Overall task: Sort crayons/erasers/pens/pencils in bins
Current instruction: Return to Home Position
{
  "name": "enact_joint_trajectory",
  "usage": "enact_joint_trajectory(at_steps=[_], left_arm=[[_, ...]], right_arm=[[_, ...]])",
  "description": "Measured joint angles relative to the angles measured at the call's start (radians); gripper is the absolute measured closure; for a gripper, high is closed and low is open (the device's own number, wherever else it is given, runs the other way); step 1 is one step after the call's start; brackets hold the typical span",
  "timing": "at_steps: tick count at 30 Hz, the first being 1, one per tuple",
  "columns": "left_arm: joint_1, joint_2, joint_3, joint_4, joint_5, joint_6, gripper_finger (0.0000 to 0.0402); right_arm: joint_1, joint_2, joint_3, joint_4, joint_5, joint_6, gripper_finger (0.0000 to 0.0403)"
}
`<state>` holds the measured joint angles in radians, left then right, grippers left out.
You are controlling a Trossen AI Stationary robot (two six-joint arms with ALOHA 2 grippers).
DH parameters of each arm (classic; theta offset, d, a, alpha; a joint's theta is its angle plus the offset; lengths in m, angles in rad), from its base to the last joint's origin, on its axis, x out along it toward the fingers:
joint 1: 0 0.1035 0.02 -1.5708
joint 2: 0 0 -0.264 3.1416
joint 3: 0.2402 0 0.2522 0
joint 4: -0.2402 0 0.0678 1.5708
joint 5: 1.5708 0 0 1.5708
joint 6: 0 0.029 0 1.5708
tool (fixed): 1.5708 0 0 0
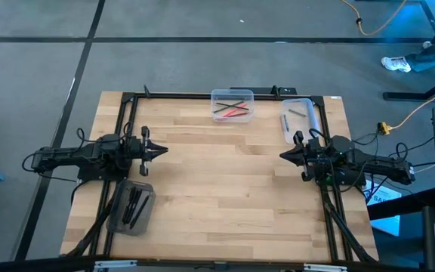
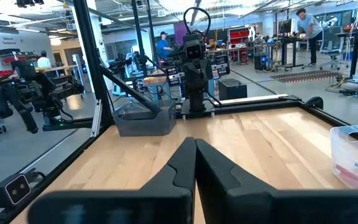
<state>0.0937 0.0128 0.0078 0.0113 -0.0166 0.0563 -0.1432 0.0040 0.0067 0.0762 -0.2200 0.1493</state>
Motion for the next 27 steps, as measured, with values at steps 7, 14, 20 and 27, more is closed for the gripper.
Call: enact_joint_trajectory(at_steps=[7,14,20,27], left_arm=[[0.0,0.0,0.0,0.0,0.0,0.0,0.0389],[0.0,0.0,0.0,0.0,0.0,0.0,0.0391],[0.0,0.0,0.0,0.0,0.0,0.0,0.0378],[0.0,0.0,0.0,0.0,0.0,0.0,0.0364]], right_arm=[[0.0,0.0,0.0,0.0,0.0,0.0,0.0389],[0.0,0.0,0.0,0.0,0.0,0.0,0.0389],[0.0,0.0,0.0,0.0,0.0,0.0,0.0389],[0.0,0.0,0.0,0.0,0.0,0.0,0.0389]])
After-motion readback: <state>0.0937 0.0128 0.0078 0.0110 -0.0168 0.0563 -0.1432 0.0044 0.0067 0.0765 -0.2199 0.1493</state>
